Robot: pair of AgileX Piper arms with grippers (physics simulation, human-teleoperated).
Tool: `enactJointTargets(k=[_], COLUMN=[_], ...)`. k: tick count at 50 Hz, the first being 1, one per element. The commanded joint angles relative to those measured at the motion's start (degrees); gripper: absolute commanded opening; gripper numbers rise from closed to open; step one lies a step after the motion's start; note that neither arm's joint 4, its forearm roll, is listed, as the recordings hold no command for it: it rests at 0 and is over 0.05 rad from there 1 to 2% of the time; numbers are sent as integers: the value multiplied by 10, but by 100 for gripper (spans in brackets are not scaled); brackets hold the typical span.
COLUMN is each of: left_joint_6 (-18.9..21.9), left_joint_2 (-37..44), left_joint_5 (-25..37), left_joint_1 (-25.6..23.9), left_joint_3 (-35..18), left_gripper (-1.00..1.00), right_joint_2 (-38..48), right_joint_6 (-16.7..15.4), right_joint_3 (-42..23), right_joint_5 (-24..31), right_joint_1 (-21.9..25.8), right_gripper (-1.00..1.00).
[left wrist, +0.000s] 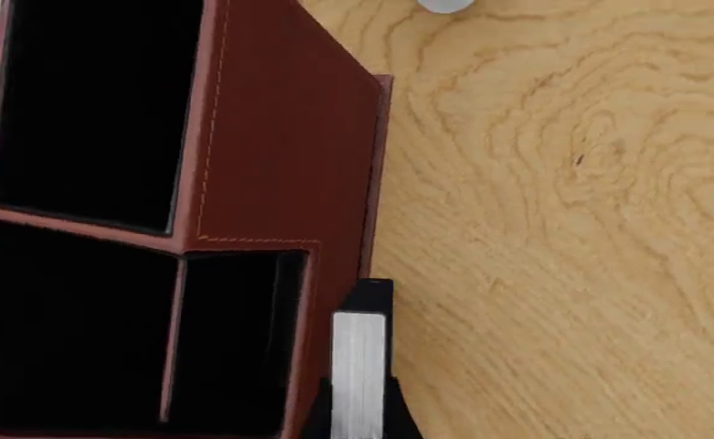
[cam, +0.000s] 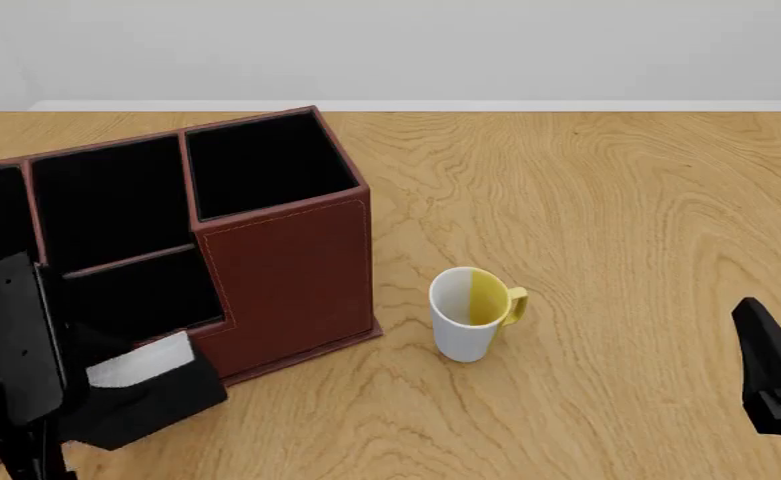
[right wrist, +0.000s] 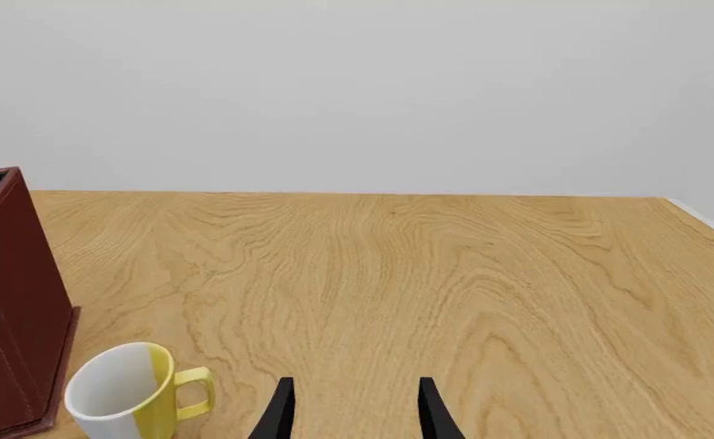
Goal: Pick up the book and place it in the front compartment of the caddy.
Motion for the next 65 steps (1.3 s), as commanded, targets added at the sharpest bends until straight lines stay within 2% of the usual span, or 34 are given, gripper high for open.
enactJointTargets(k=[1, 8, 16, 18, 20, 26, 31, 33, 36, 39, 42, 44, 48, 54, 58, 60, 63, 65], left_joint_6=[48, 85, 157, 171, 165, 205, 212, 214, 207, 215, 217, 215, 202, 198, 196, 188, 181, 183], left_joint_2=[-48, -59, -71, -67, -57, -28, 4, 16, 27, 30, 46, 49, 74, 86, 106, 109, 124, 127], left_joint_5=[27, 77, 129, 155, 171, 218, 243, 245, 245, 245, 245, 245, 245, 245, 245, 245, 245, 245], left_joint_1=[-32, -32, -7, -4, -6, 23, 31, 43, 29, 35, 38, 17, 20, 10, 37, 28, 37, 46], left_joint_3=[-42, -100, -167, -201, -228, -327, -400, -410, -432, -427, -448, -457, -486, -496, -513, -515, -537, -535], left_gripper=[-100, -100, -100, -100, -100, -100, -100, -100, -100, -100, -100, -100, -100, -100, -100, -100, -100, -100], right_joint_2=[-4, 3, 0, 0, -1, -6, -7, -6, -6, -4, -4, -6, 0, 0, 7, 8, 11, 10], right_joint_6=[1, 2, 5, 5, 6, 7, 7, 6, 6, 6, 7, 6, 6, 6, 6, 6, 6, 6], right_joint_3=[0, 0, 0, 0, 0, 0, 0, 0, 0, 0, 0, 0, 0, 0, 0, 0, 0, 0], right_joint_5=[4, -3, 0, 0, 0, 4, 6, 5, 5, 3, 3, 5, 0, 0, -7, -7, -10, -9], right_joint_1=[-1, -1, -2, -2, -2, -2, -2, -2, -2, -2, -2, -2, -2, -2, -2, -1, -1, -1], right_gripper=[100, 100, 100, 100, 100, 100, 100, 100, 100, 100, 100, 100, 100, 100, 100, 100, 100, 100])
